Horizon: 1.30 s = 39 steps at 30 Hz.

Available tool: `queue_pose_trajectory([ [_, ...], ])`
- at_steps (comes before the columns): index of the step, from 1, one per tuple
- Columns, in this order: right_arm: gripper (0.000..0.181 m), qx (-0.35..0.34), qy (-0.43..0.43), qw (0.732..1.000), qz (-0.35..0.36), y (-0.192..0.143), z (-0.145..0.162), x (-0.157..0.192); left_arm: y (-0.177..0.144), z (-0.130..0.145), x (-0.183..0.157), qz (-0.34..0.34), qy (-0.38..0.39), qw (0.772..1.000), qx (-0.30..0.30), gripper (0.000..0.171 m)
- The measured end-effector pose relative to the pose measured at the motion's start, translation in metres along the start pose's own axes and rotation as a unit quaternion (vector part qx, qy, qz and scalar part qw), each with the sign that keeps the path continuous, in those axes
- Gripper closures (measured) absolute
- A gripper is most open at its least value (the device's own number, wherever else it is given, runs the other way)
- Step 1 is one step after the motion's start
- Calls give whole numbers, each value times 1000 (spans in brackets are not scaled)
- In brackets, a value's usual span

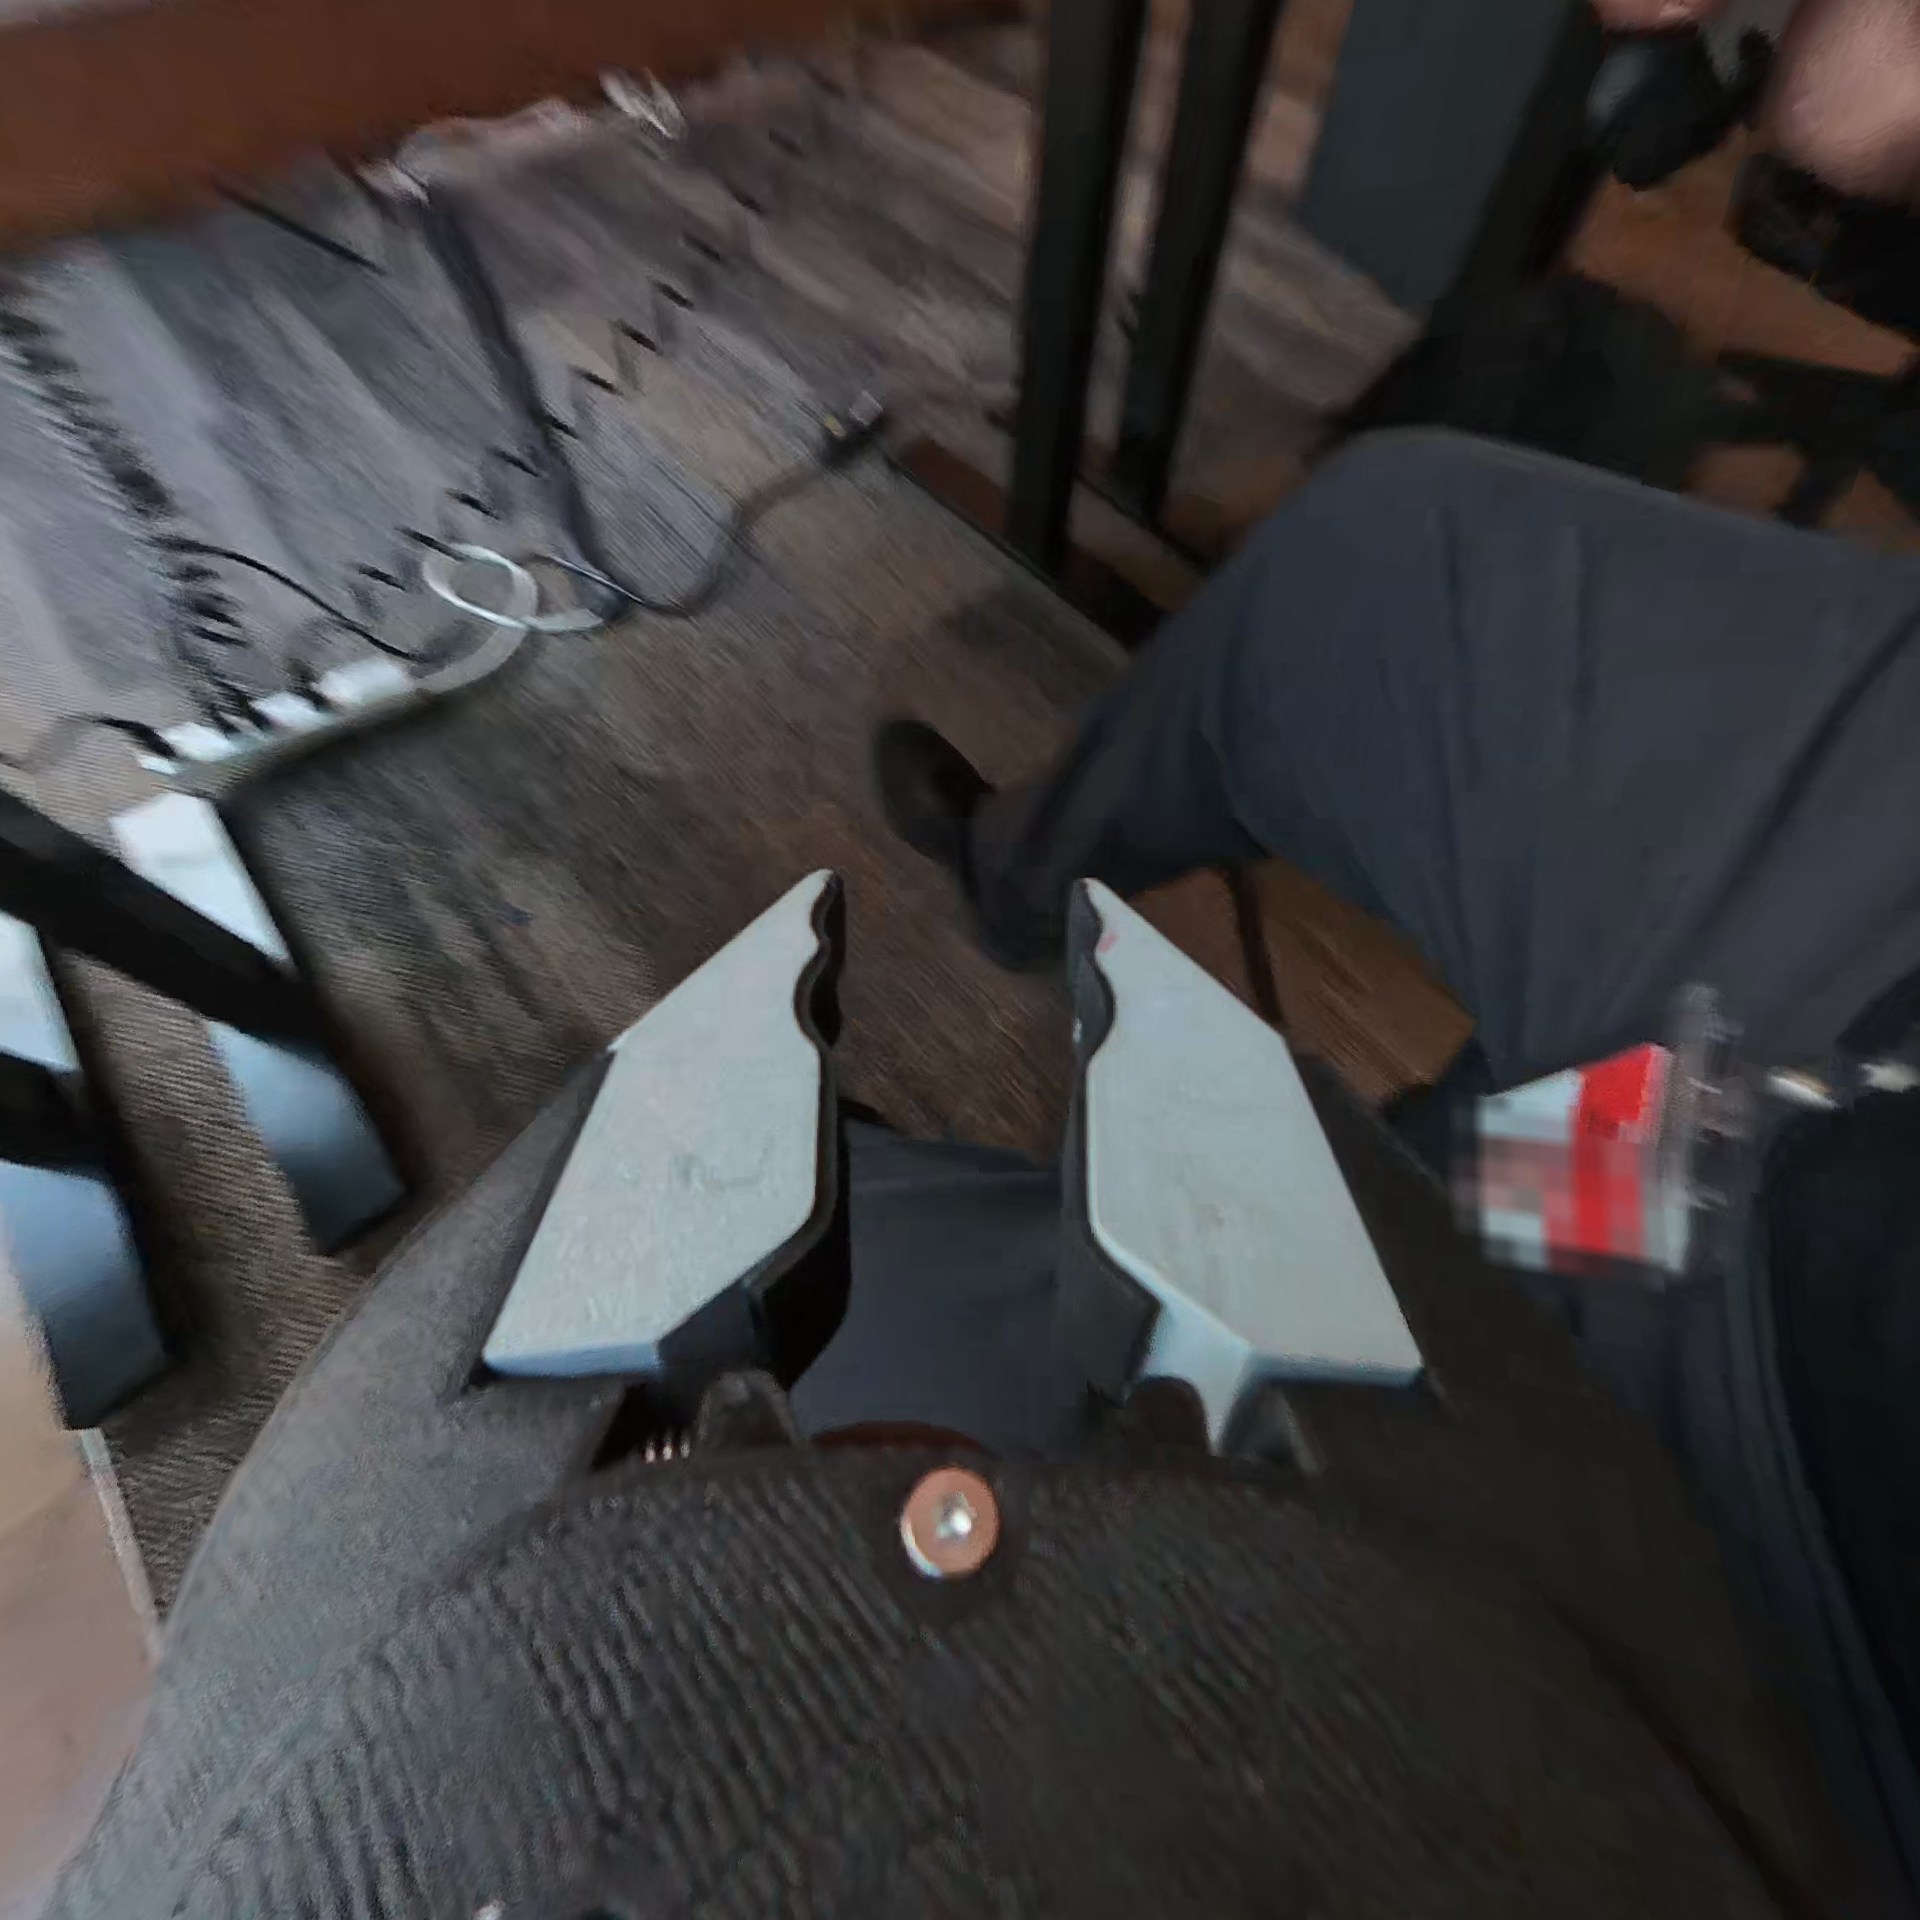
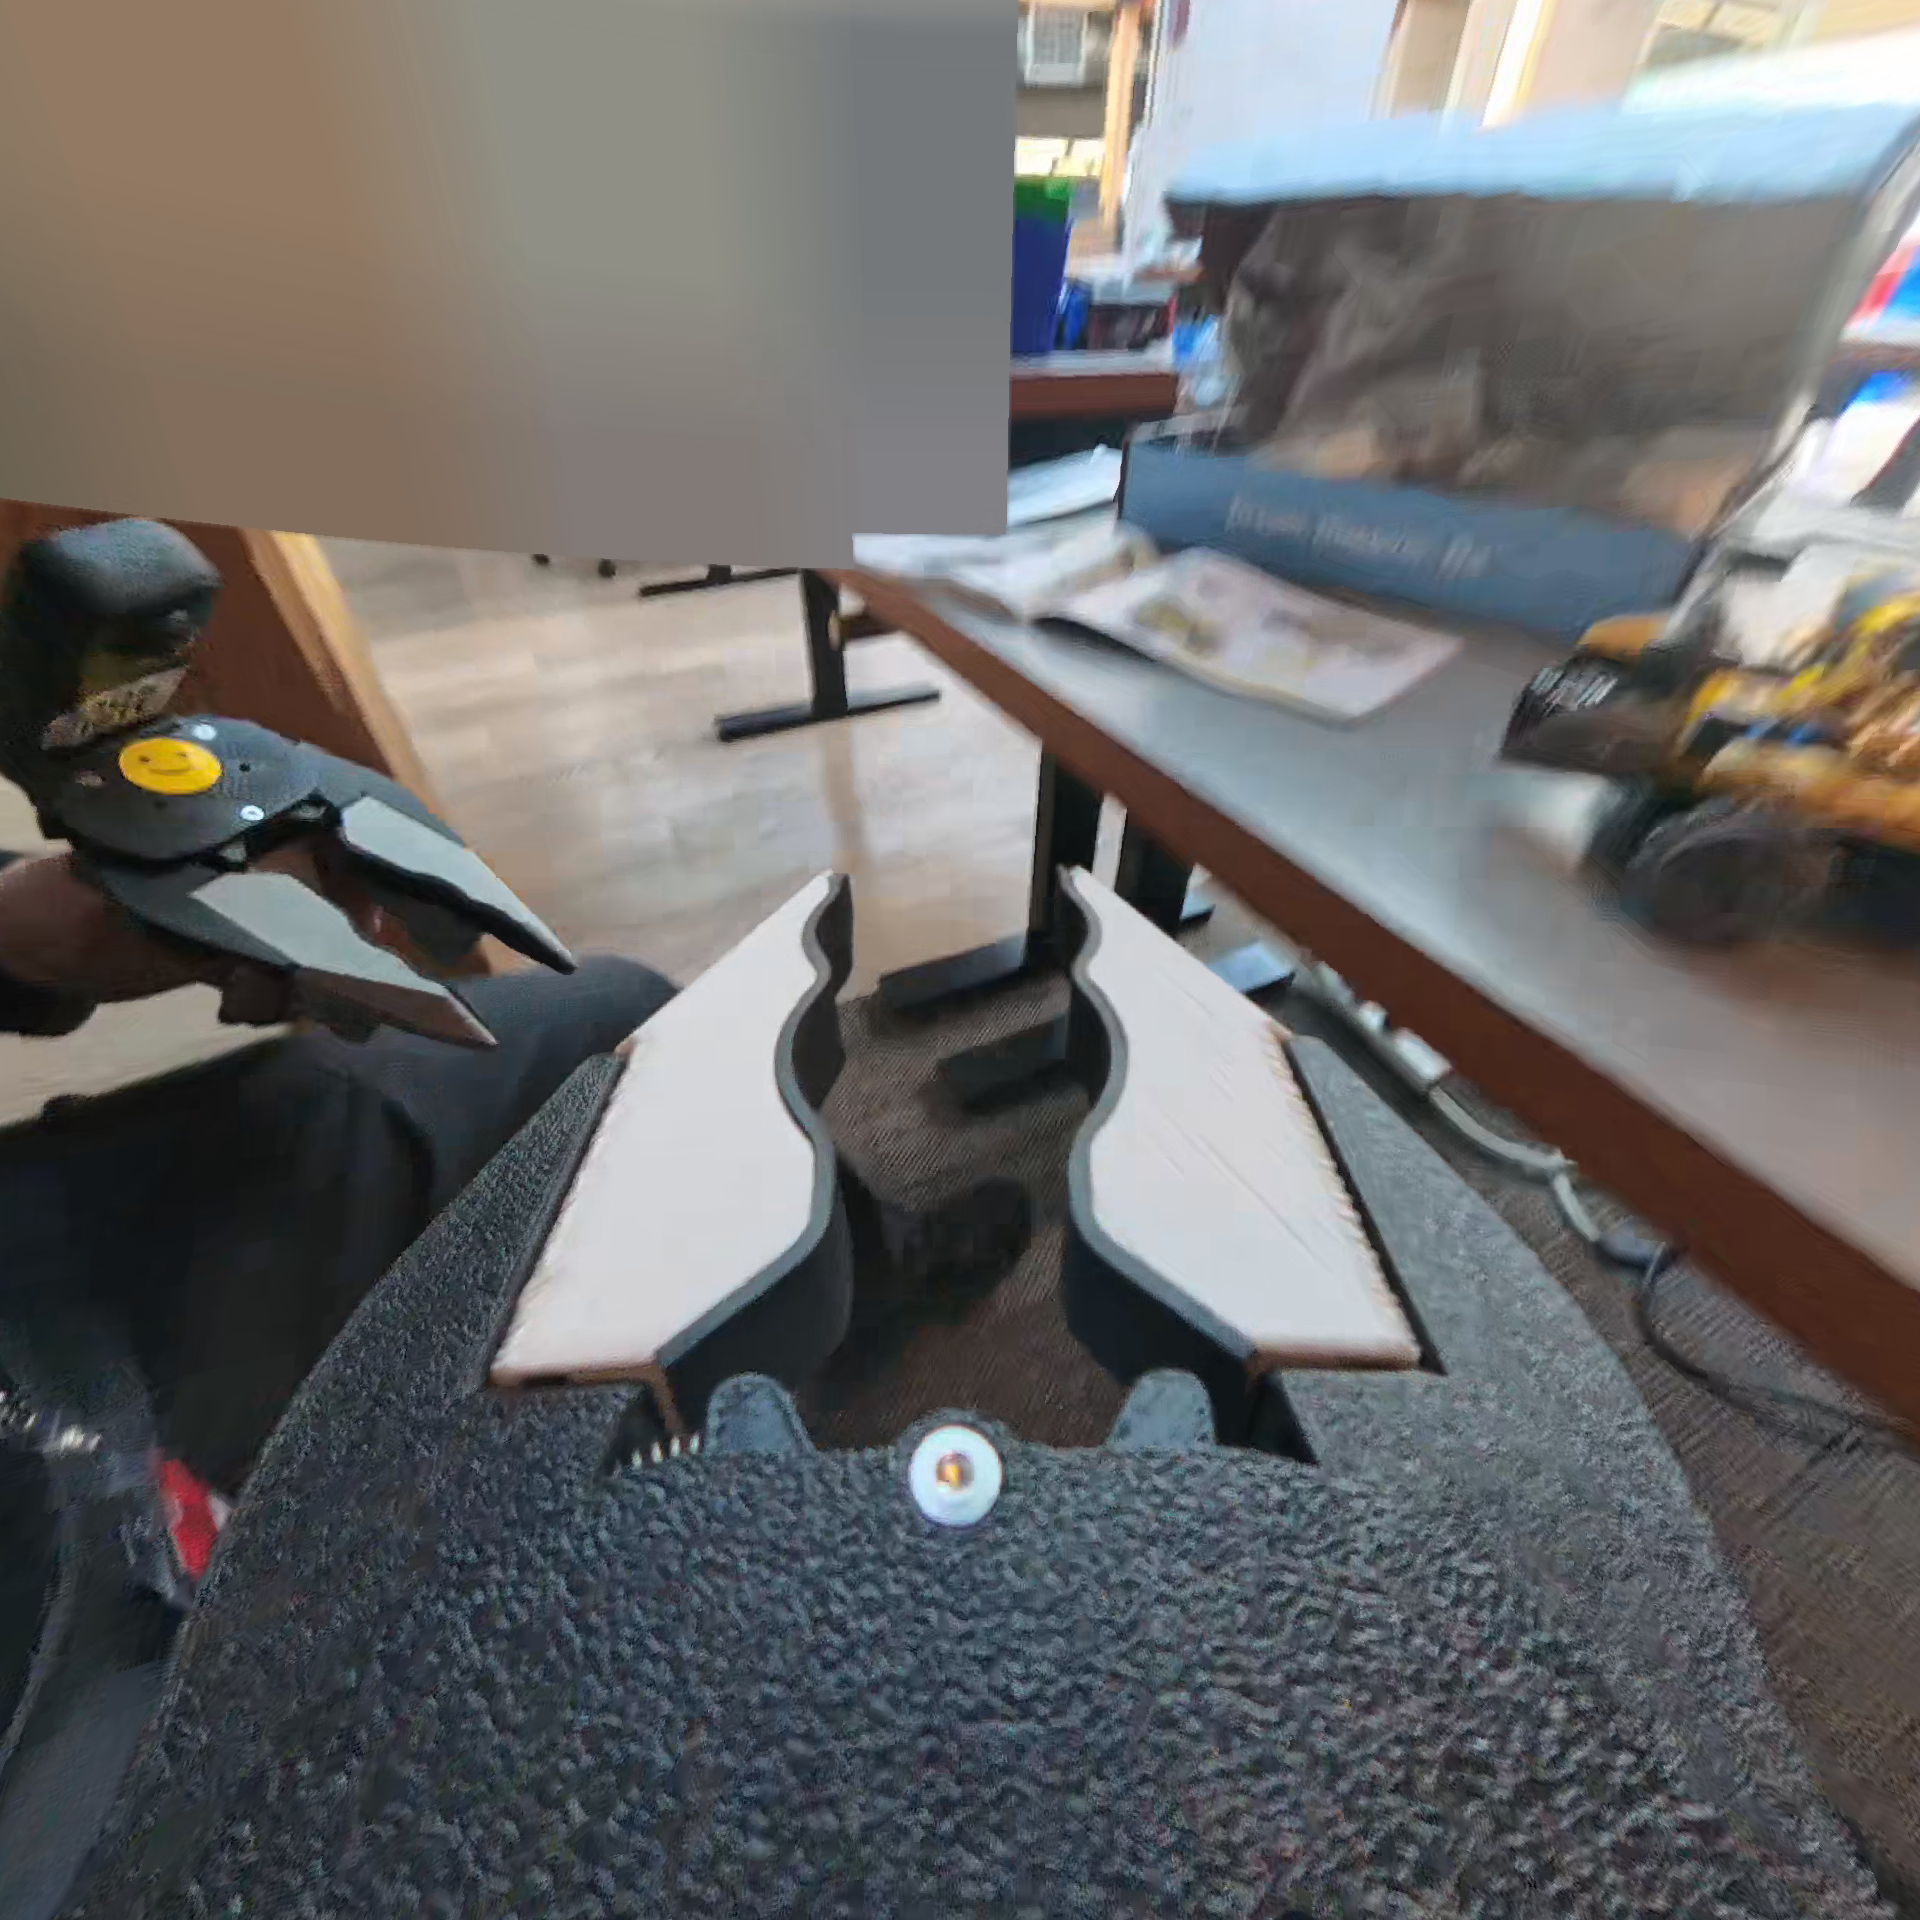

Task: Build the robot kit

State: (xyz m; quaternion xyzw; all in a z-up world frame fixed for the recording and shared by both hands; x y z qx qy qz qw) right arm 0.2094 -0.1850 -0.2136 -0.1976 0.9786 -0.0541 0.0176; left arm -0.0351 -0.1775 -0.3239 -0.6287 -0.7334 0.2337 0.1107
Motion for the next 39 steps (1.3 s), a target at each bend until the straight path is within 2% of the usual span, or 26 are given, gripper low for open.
queue_pose_trajectory([
  [3, 134, -61, -8, 998, 5, 4, -51, -10, -17, -36, 46, -70, -4, 996, -63, 106],
  [6, 131, -73, -28, 997, 19, 11, -70, -18, -26, -71, 57, -85, 13, 989, -117, 101],
  [7, 131, -74, -23, 997, 17, 14, -72, -19, -26, -69, 58, -89, 35, 990, -107, 103],
  [9, 132, -78, -10, 997, 15, 20, -70, -20, -23, -51, 65, -112, 81, 989, -51, 120],
  [10, 132, -72, -5, 997, 13, 25, -66, -22, -22, -46, 69, -119, 88, 989, -27, 119],
  [13, 131, -52, 2, 999, 3, 35, -54, -22, -17, -66, 63, -83, 63, 993, -47, 111],
  [21, 131, -60, 11, 998, -5, 18, -48, -17, 20, -107, 34, -40, 131, 989, -59, 113],
  [25, 132, -65, 13, 998, 5, -6, -46, -16, 38, -113, 28, -34, 173, 984, -37, 118],
  [29, 132, -79, 0, 996, 32, -38, -53, -17, 54, -121, 15, 9, 164, 986, -38, 118],
  [33, 132, -89, -33, 993, 75, -62, -57, -27, 63, -118, 6, 13, 186, 982, -27, 118],
  [36, 132, -88, -35, 992, 85, -63, -54, -37, 58, -104, 4, 10, 180, 984, -10, 117],
  [39, 132, -83, -28, 993, 81, -49, -50, -45, 44, -88, 7, -13, 181, 983, 8, 118],
])
Point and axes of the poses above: each gripper's, where its closed fingertips meet, y out along the fingers, z out of its underside, x = y × z across the jaws, the point moved 4 cm from there along -y, back along the fingers, and after that the axes turned 13 degrees about z, right-handed, at the moved point
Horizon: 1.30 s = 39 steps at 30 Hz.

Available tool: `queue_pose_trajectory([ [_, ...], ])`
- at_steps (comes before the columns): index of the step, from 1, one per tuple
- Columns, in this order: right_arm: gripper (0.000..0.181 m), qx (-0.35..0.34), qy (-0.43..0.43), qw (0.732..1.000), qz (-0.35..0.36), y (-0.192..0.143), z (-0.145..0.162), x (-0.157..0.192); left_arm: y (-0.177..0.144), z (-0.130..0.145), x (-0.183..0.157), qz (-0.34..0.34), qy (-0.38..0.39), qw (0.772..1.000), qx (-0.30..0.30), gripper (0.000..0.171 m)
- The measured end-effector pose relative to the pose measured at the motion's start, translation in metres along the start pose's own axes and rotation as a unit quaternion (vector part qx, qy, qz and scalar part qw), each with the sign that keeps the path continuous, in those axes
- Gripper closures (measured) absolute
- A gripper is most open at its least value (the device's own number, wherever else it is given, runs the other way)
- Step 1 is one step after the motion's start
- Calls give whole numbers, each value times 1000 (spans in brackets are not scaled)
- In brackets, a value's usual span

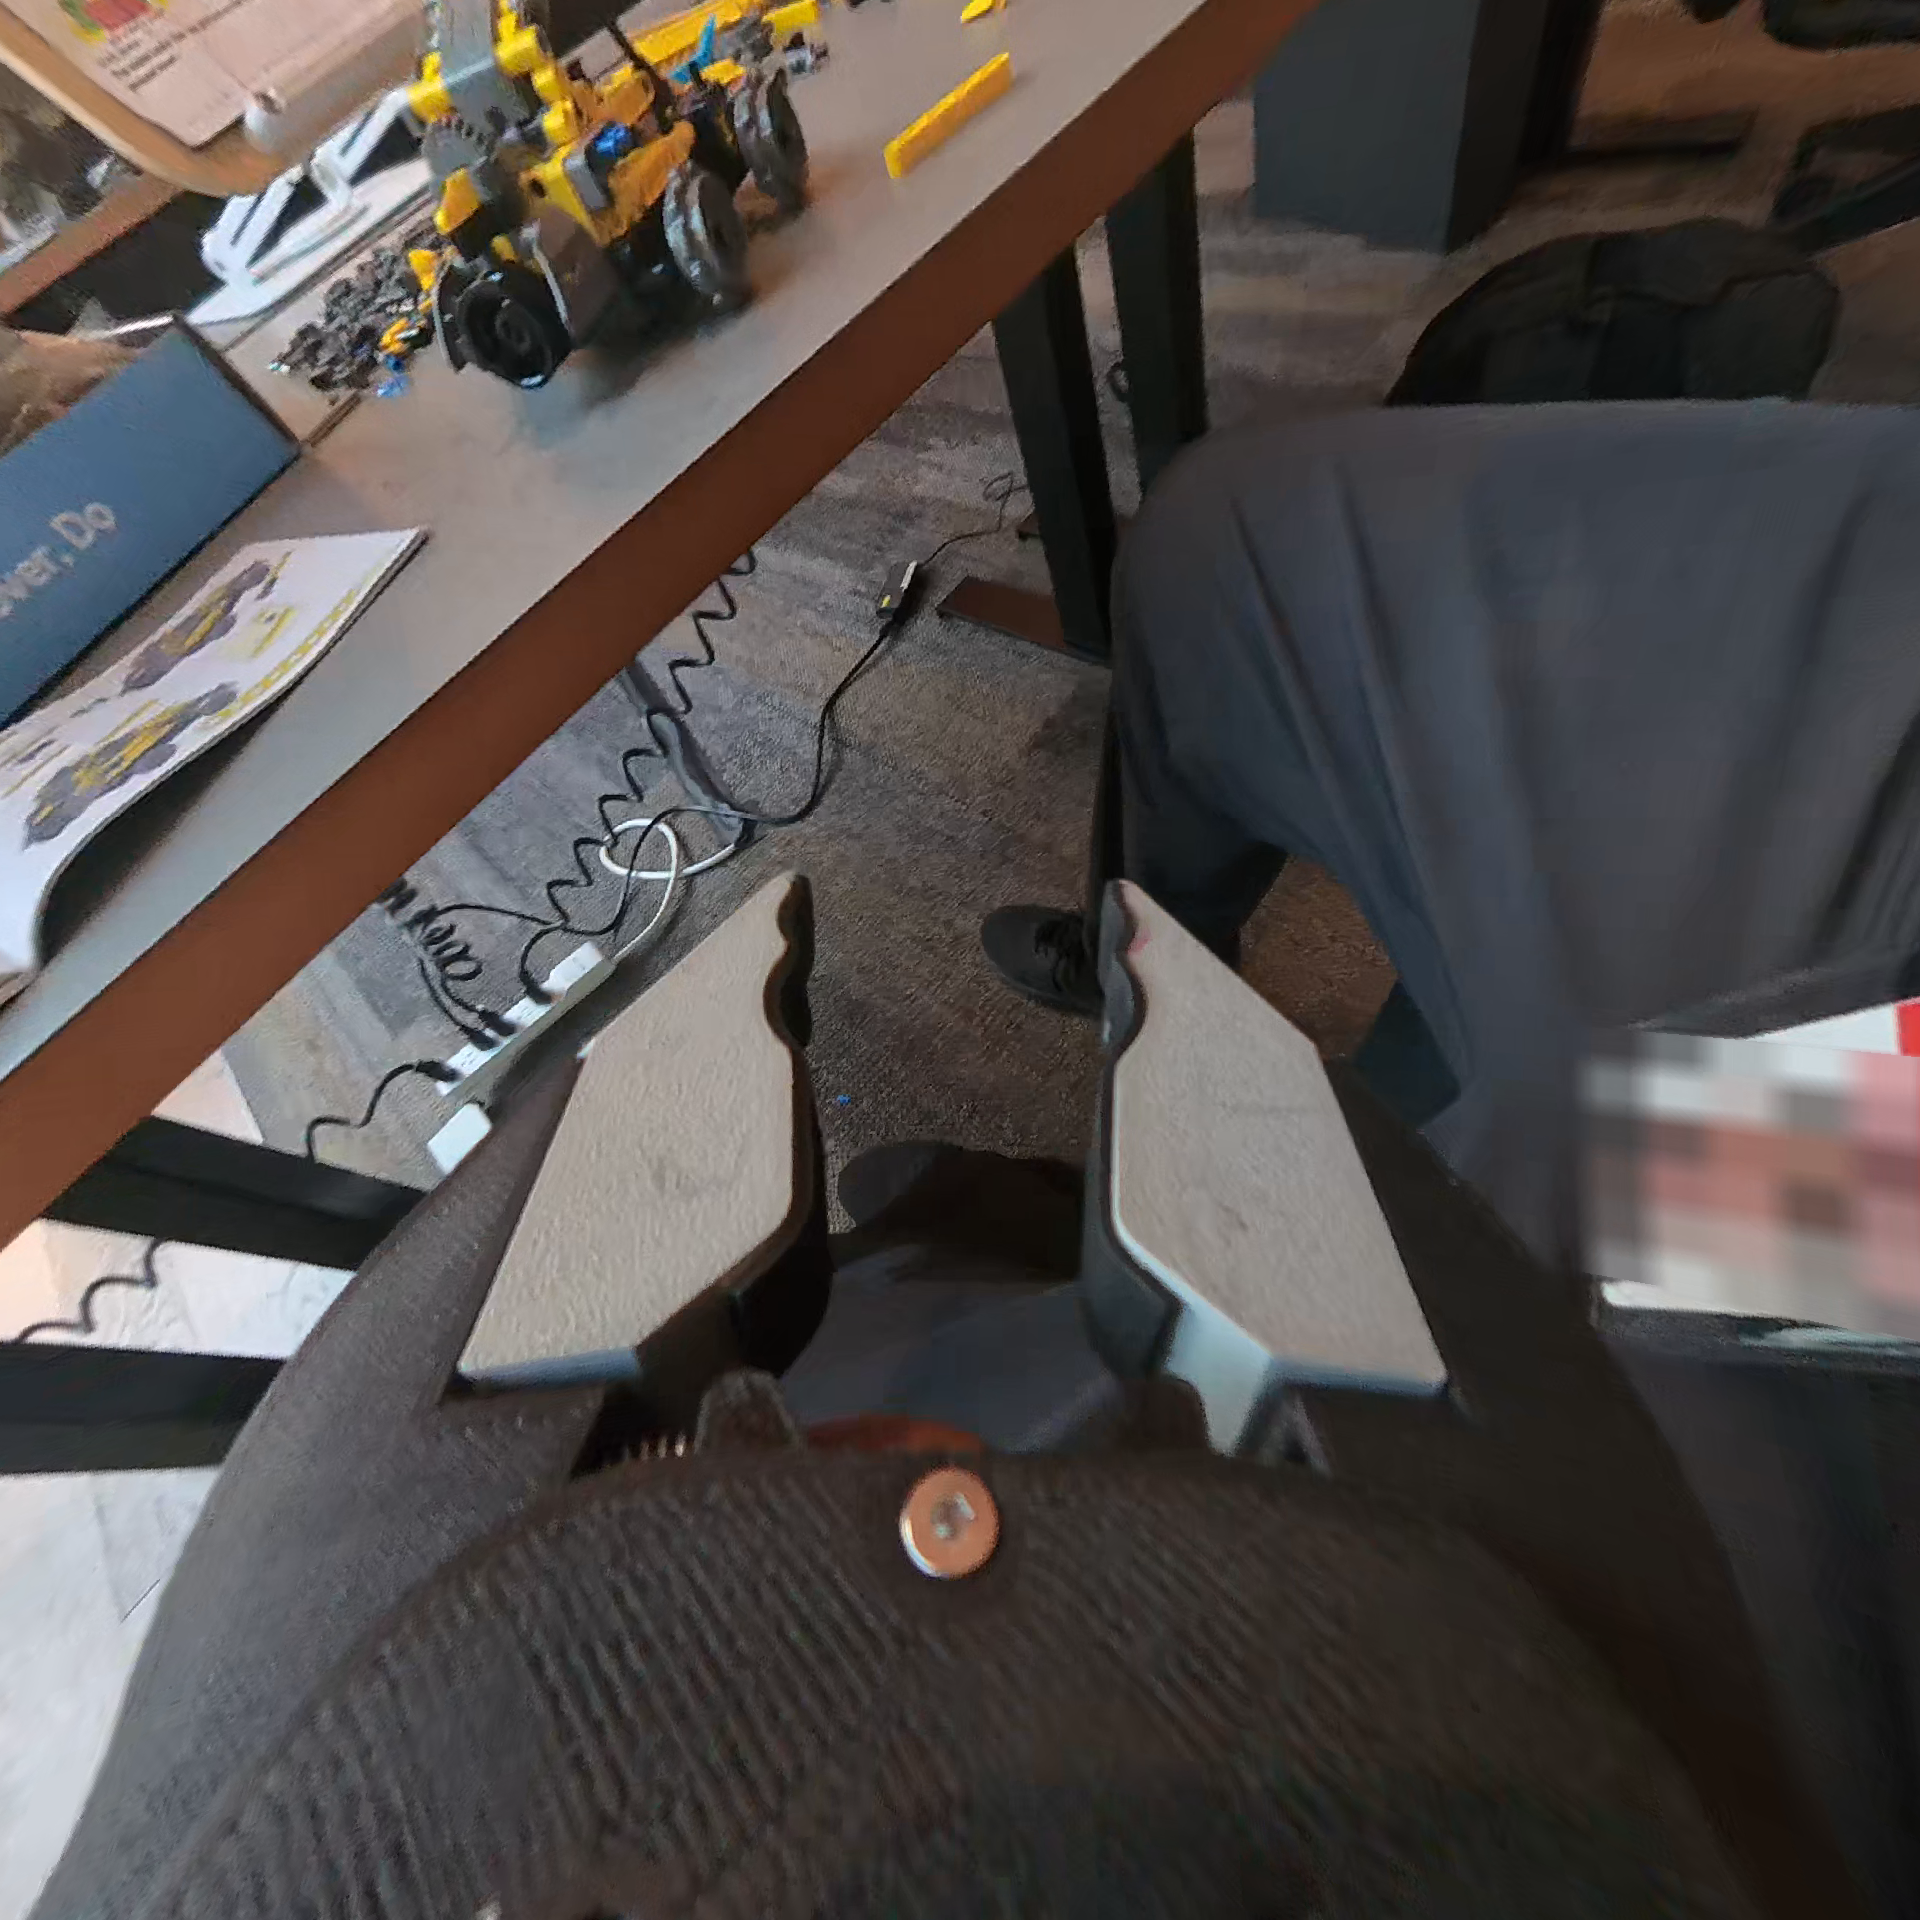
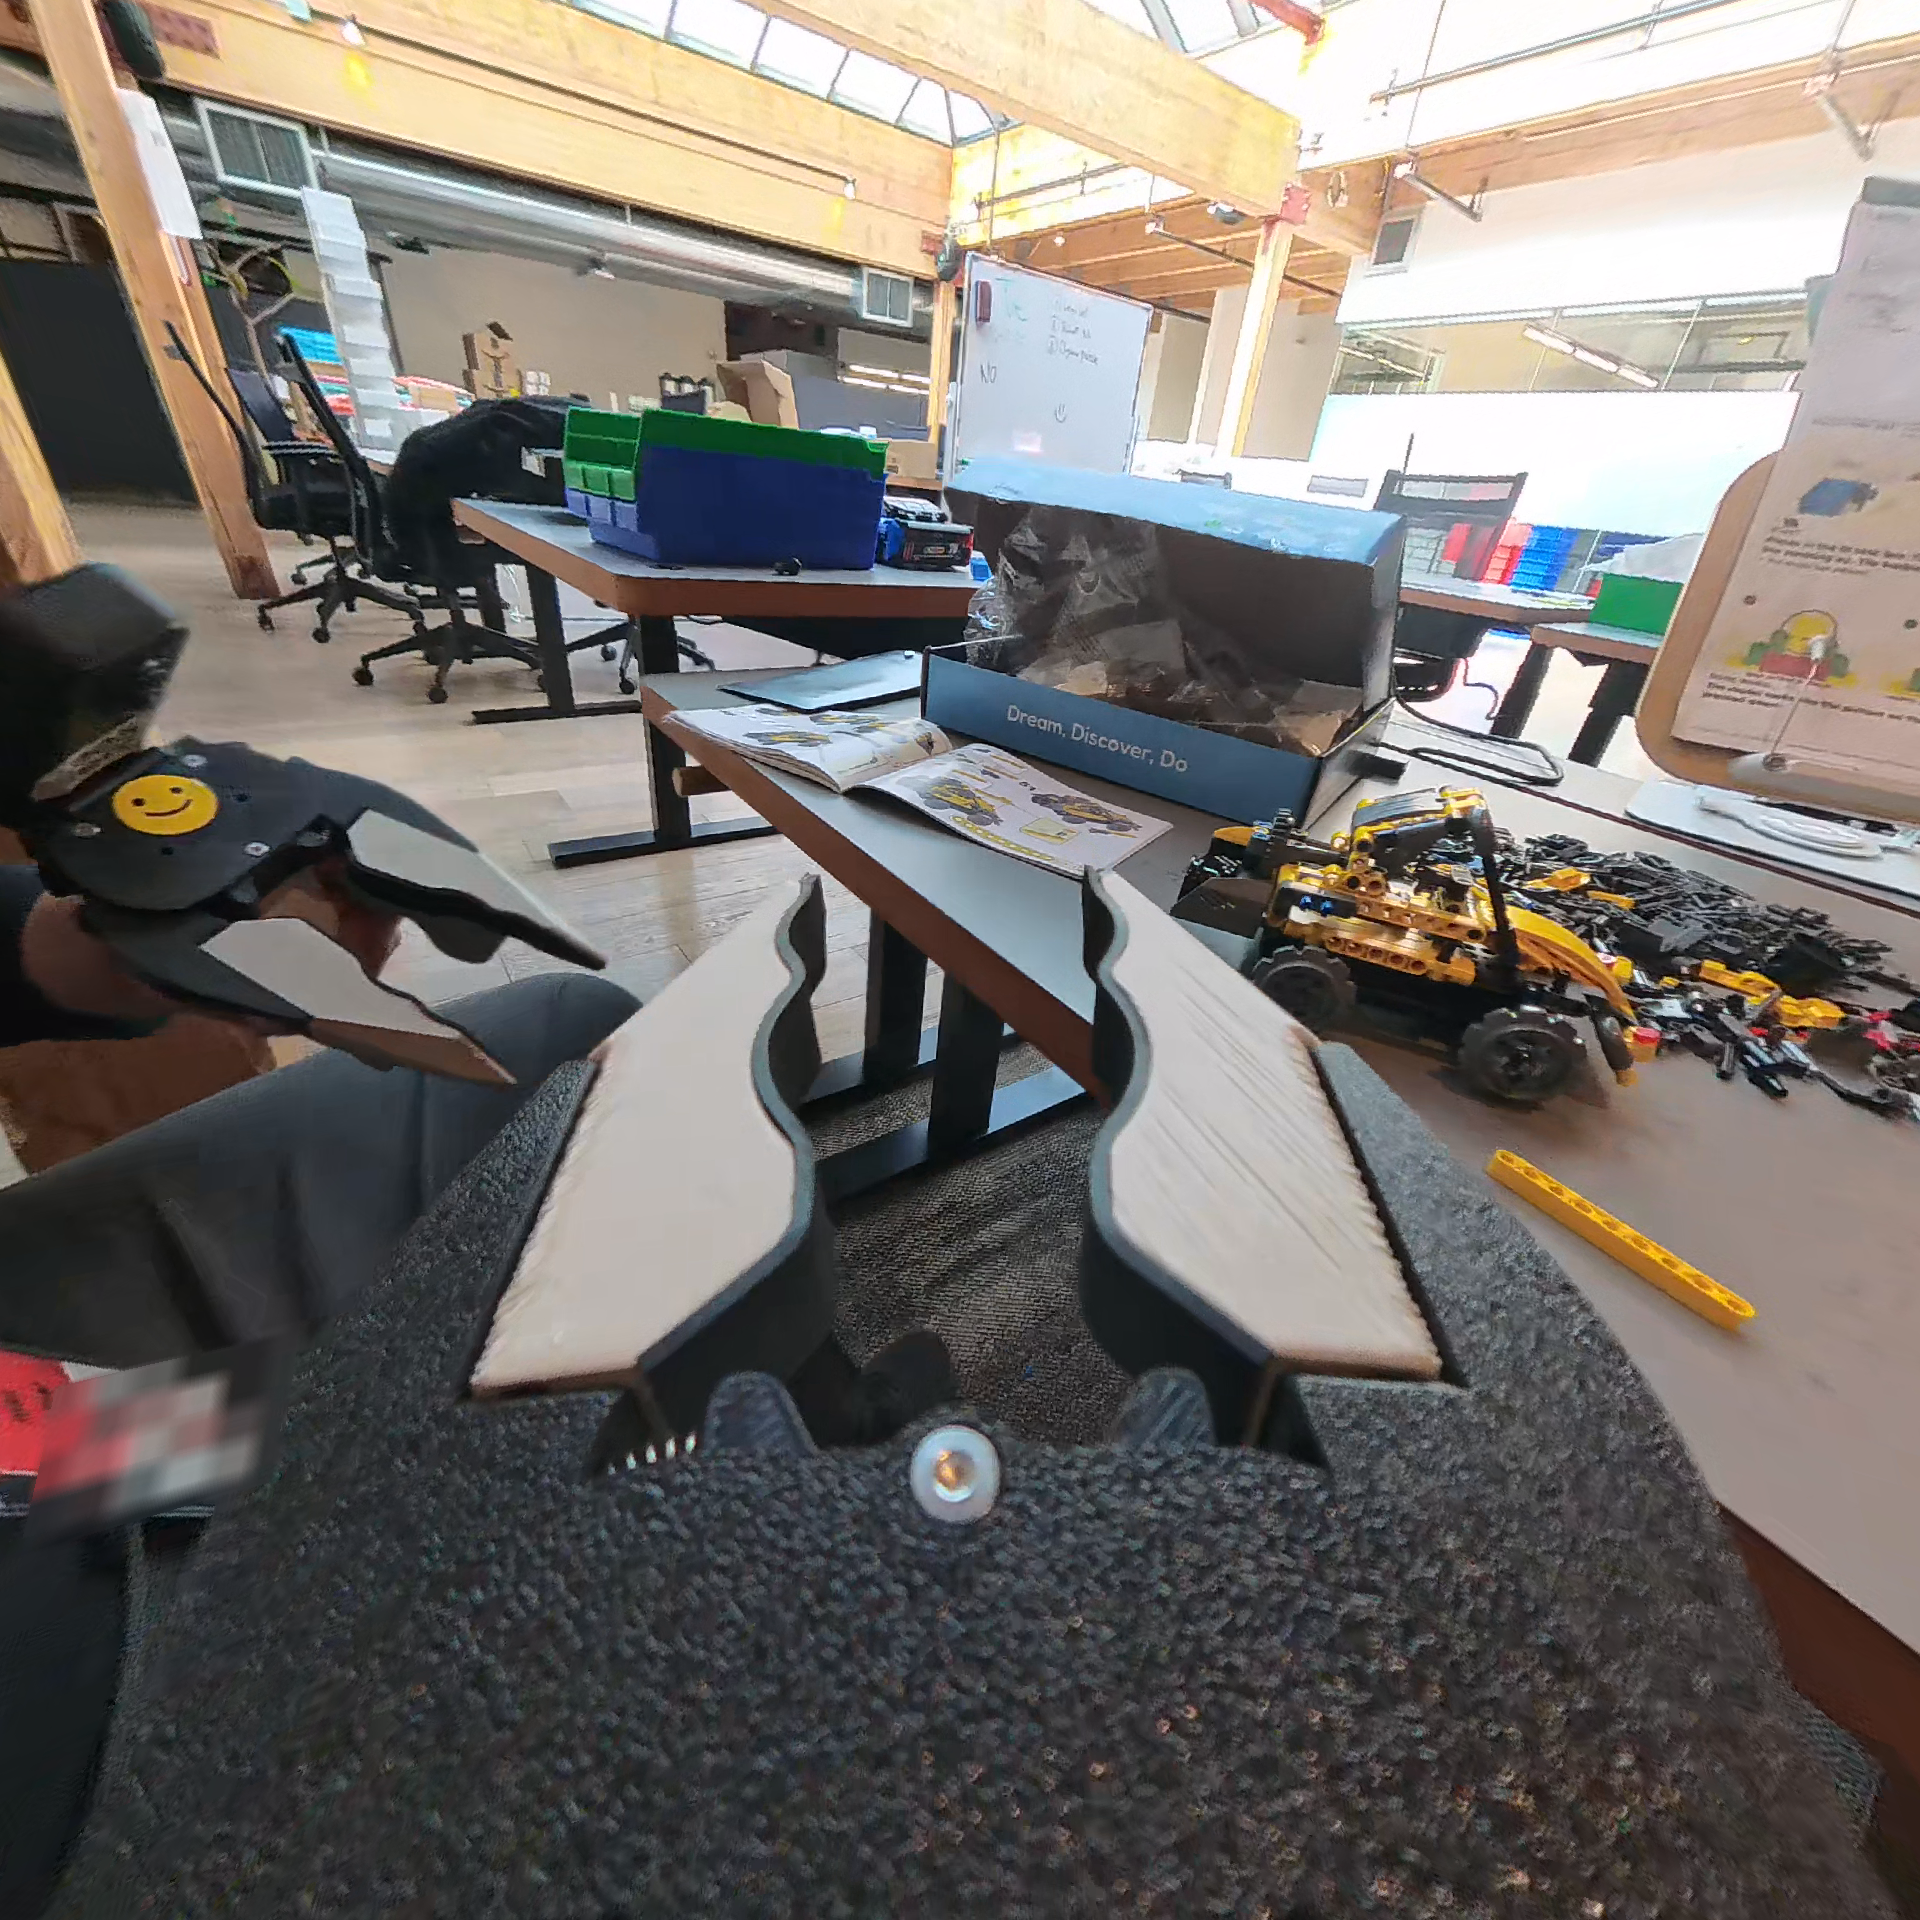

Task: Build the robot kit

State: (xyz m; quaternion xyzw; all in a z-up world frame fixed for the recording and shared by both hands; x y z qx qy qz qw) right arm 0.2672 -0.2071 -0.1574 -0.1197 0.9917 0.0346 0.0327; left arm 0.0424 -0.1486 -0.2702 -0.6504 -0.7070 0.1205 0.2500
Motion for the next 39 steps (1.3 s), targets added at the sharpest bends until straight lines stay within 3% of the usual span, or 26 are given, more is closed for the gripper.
queue_pose_trajectory([
  [9, 133, 31, -12, 999, -37, 46, 35, 28, -22, 17, 17, -33, -30, 999, 8, 120],
  [17, 131, 8, -38, 999, -32, 51, 26, 52, -40, 26, 38, -77, -131, 988, -40, 115],
  [22, 132, 13, -28, 999, -27, 58, 34, 55, -58, 28, 33, -118, -104, 987, -26, 121],
  [26, 132, 28, -22, 999, -32, 58, 46, 49, -58, 22, 40, -133, -106, 985, -39, 121],
  [31, 132, -13, -4, 1000, -5, 57, 27, 21, -47, 43, 41, -132, -145, 981, -11, 120],
  [39, 132, -31, 45, 998, 10, 75, 20, -6, -84, 64, 34, -178, -145, 973, 17, 120],
])
Point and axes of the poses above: each gripper's, where its closed fingertips meet, y out along the fingers, z out of its underside, x = y × z across the jaws, the point moved 4 cm from there along -y, back along the fingers, and after that the axes turned 13 degrees about z, right-handed, at the moved point
